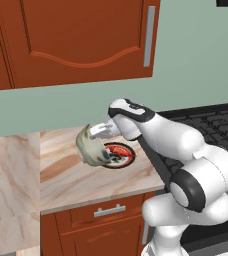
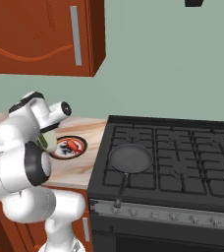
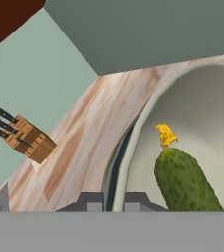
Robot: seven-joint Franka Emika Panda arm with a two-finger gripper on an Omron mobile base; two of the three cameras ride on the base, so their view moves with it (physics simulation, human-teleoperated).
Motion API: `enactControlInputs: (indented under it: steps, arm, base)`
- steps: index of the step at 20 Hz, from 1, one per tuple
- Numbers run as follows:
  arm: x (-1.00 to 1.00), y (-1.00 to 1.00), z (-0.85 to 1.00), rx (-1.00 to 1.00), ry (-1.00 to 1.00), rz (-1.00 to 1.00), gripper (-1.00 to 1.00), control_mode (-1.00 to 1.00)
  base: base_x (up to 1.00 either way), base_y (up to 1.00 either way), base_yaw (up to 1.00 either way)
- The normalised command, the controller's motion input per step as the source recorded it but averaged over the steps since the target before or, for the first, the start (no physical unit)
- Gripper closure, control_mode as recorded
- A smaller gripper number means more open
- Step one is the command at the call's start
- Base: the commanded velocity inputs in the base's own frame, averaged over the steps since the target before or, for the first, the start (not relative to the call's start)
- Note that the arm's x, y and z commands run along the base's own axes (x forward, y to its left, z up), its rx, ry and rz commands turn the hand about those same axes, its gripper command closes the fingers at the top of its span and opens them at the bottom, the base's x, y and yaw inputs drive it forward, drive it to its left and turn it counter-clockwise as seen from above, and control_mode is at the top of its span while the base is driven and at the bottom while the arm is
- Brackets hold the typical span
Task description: Place the fish on the plate and place the cucumber on the same plate.
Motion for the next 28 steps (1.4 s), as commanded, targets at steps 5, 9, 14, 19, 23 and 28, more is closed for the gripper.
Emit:
enactControlInputs:
  steps: [5, 9, 14, 19, 23, 28]
  arm:
    - [0.2, -0.04, -0.07, 0.05, 0.0, 0.03, 1.0, -1.0]
    - [0.22, -0.01, -0.05, 0.04, 0.0, 0.02, 1.0, -1.0]
    - [0.18, -0.05, -0.04, 0.04, 0.0, 0.03, 1.0, -1.0]
    - [0.09, -0.08, 0.0, 0.03, 0.0, 0.02, 1.0, -1.0]
    - [-0.01, -0.09, 0.0, 0.02, 0.0, 0.0, 1.0, -1.0]
    - [-0.09, -0.02, 0.0, 0.02, 0.0, 0.0, 1.0, -1.0]
  base:
    - [0.0, 0.0, 0.0]
    - [0.0, 0.0, 0.0]
    - [0.0, 0.0, 0.0]
    - [0.0, 0.0, 0.0]
    - [0.0, 0.0, 0.0]
    - [0.0, 0.0, 0.0]
